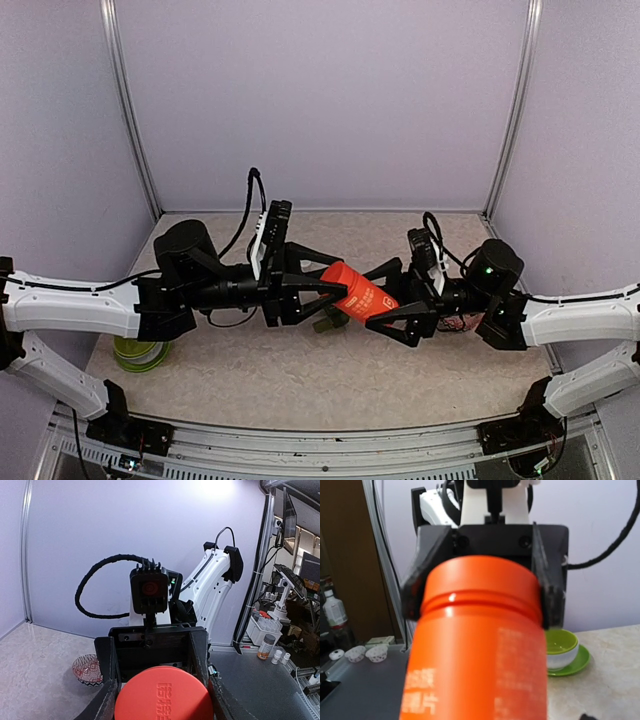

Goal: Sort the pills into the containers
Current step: Pass from the left arm to the right

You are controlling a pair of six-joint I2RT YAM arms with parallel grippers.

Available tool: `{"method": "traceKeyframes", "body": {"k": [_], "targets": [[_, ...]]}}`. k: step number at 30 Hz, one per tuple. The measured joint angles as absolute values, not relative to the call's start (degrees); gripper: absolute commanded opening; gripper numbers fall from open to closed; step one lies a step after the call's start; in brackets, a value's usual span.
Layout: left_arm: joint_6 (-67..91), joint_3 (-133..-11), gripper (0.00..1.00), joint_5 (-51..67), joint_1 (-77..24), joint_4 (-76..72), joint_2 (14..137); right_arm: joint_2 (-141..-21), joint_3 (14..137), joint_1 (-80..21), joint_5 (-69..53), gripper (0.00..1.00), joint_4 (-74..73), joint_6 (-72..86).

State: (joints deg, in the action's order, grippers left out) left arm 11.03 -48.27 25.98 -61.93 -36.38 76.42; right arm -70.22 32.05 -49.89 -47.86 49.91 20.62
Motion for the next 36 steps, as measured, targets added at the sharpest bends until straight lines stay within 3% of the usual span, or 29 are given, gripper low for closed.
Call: {"method": "traceKeyframes", "body": {"k": [10,17,23,30,36], "targets": [[10.52,-47.92,0.27,23.22,-62.65,-38.65,76.77,-71.11,31.94,-50.11,-48.82,0.70,52.29,22.15],[10.31,-47.90,0.27,22.68,-63.13,-39.46,77.03,-71.11,31.92,-50.13,-48.69,0.54,52.62,22.46],[9.96,-47.90,0.27,22.04,-63.40,-40.07,77.21,-71.24,31.92,-50.09,-48.40,0.33,53.04,23.09],[11.53,-47.90,0.29,19.77,-63.77,-40.32,77.28,-70.81,31.92,-50.09,-47.09,0.18,52.21,21.80],[19.49,-47.90,0.36,11.33,-64.99,-38.52,77.30,-66.37,31.92,-50.26,-39.70,0.16,43.00,15.68]]}}
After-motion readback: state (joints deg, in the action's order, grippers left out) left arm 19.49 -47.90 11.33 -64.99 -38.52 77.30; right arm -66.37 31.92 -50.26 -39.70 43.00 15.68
